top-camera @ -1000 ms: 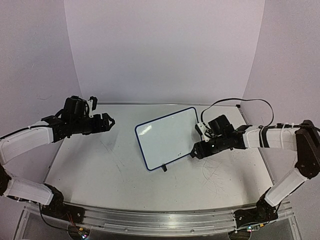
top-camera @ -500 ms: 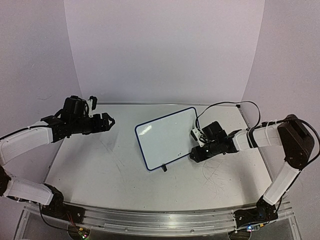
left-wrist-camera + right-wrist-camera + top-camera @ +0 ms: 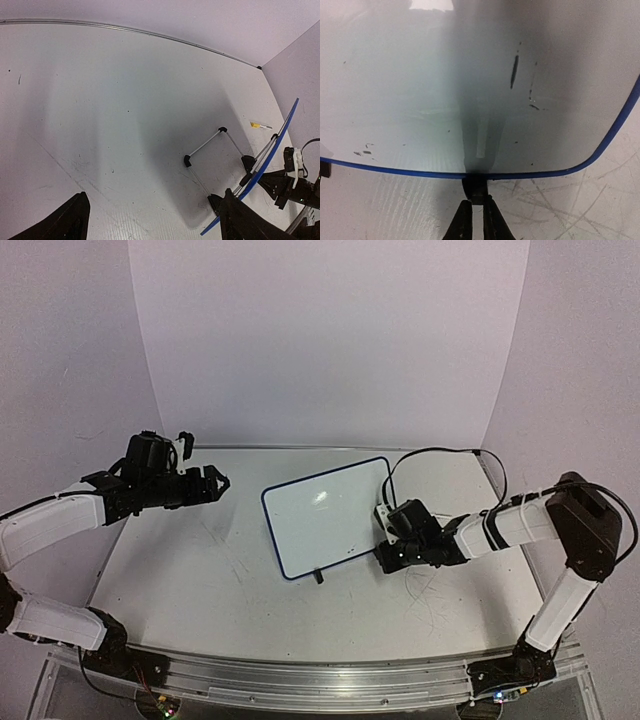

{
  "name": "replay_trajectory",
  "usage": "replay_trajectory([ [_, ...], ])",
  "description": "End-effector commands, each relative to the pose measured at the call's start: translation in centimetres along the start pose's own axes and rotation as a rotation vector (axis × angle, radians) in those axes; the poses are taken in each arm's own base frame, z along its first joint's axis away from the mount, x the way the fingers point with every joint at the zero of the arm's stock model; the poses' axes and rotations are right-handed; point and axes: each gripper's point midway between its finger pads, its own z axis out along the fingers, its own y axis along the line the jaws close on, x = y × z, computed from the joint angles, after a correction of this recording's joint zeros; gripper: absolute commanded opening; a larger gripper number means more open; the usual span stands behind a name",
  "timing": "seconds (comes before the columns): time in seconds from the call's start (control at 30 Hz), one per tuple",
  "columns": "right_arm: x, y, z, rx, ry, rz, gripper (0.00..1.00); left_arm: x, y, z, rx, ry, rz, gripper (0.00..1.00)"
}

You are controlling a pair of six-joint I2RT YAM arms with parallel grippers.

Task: Write a sentence on the whiteboard
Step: Move the whiteboard to the center of the board.

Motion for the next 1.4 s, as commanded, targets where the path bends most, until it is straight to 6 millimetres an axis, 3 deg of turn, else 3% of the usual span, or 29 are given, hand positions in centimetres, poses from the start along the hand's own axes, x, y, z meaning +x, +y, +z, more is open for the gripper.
replay_trajectory([
  [0.0,0.0,1.8,-0.9,-0.014,-0.044,0.019,0.05,-2.2,-1.2,-1.0,0.038,-0.074,0.019,0.91],
  [0.1,0.8,1.6,-1.2,-0.011,-0.034,0.01,0.0,-2.1,-1.1,-0.8,0.033,-0.071,0.024,0.91],
  [0.33,1.7,1.5,-2.2,-0.034,-0.03,-0.026,0.0,-2.4,-1.3,-0.9,0.039,-0.075,0.021,0.92],
  [0.47,0.5,0.8,-2.7,0.005,-0.077,-0.013,0.18,-2.4,-1.3,-0.4,0.035,-0.066,0.022,0.92],
  [0.6,-0.3,0.2,-1.8,0.052,-0.116,-0.039,0.3,-2.3,-1.3,-0.2,0.04,-0.062,0.019,0.92],
  [0.87,-2.3,0.9,0.1,0.058,-0.195,-0.05,0.39,-3.0,-1.5,-1.2,0.045,-0.095,0.027,0.92],
  [1.13,-2.7,1.9,1.8,0.029,-0.211,-0.065,0.21,-2.9,-1.3,-1.8,0.039,-0.105,0.025,0.92],
  [1.37,-0.4,2.2,0.9,-0.035,-0.169,-0.07,0.02,-2.8,-1.2,-2.0,0.032,-0.104,0.03,0.93],
])
